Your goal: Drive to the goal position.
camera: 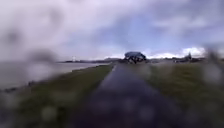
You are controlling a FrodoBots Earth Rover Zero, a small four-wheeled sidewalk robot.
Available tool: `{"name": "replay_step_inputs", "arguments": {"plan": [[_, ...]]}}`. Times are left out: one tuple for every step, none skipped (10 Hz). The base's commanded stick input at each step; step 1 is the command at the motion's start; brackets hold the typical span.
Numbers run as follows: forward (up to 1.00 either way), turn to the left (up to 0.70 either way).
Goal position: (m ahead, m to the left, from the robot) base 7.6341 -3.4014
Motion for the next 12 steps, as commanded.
{"name": "replay_step_inputs", "arguments": {"plan": [[0.70,0.00],[0.70,0.00],[0.70,0.00],[0.70,-0.35],[0.70,-0.35],[0.70,-0.31],[0.70,-0.15],[0.70,0.00],[0.70,0.00],[0.70,0.00],[0.70,0.00],[0.70,0.00]]}}
